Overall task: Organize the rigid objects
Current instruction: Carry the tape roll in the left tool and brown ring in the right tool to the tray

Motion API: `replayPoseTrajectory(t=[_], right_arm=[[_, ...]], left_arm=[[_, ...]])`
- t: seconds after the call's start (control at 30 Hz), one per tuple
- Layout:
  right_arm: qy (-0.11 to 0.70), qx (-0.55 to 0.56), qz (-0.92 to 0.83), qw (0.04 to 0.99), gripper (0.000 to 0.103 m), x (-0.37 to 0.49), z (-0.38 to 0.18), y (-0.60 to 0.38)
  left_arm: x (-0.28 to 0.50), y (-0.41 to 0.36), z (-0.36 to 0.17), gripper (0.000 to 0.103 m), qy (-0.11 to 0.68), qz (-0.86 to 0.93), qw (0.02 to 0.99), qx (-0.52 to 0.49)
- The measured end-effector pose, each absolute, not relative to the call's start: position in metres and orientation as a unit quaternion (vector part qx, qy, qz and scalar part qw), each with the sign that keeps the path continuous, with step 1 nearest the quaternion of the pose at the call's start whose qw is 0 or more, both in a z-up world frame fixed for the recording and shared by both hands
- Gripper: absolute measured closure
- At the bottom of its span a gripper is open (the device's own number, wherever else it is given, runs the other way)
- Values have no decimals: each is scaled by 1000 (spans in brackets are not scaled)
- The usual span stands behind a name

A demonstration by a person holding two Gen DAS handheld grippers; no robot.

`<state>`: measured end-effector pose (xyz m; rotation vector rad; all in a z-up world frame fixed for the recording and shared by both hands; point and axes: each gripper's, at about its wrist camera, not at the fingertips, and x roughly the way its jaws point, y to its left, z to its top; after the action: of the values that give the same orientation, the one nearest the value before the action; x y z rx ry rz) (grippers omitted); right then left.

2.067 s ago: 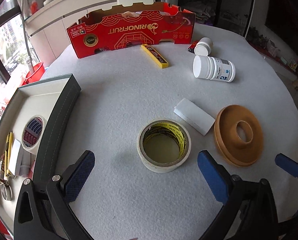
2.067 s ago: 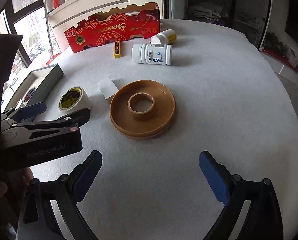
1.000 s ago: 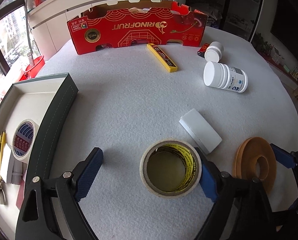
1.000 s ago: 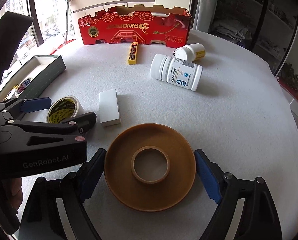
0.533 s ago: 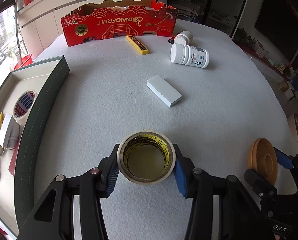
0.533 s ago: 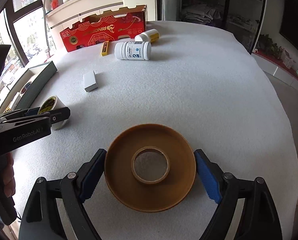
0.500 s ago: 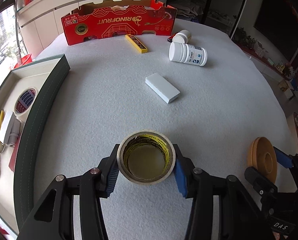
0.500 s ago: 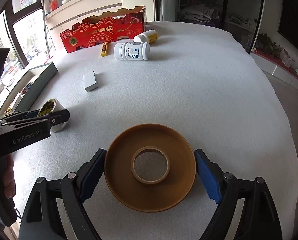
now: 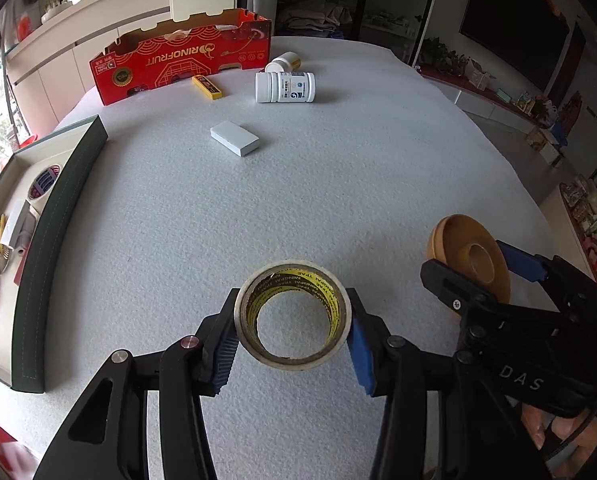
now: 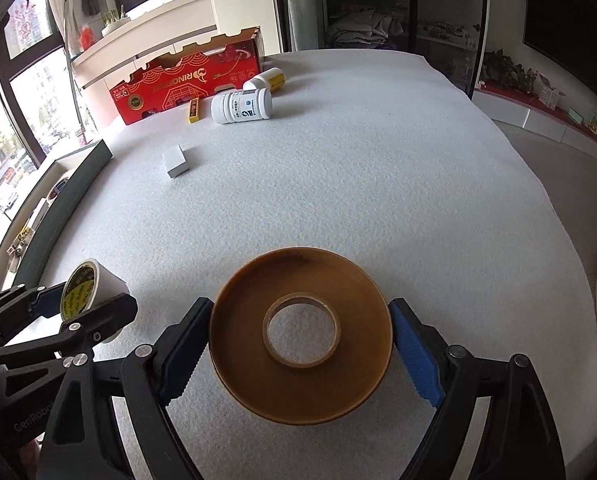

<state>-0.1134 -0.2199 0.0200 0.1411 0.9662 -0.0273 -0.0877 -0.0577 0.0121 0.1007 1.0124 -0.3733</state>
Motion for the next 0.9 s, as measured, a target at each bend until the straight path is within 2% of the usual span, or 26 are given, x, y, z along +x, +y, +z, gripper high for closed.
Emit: replayPoseTrajectory(t=[0.9], right_arm=[[465, 25, -21, 885, 15, -122, 36, -192]], left_arm=[[-101, -13, 25, 51, 457, -172, 872, -24]])
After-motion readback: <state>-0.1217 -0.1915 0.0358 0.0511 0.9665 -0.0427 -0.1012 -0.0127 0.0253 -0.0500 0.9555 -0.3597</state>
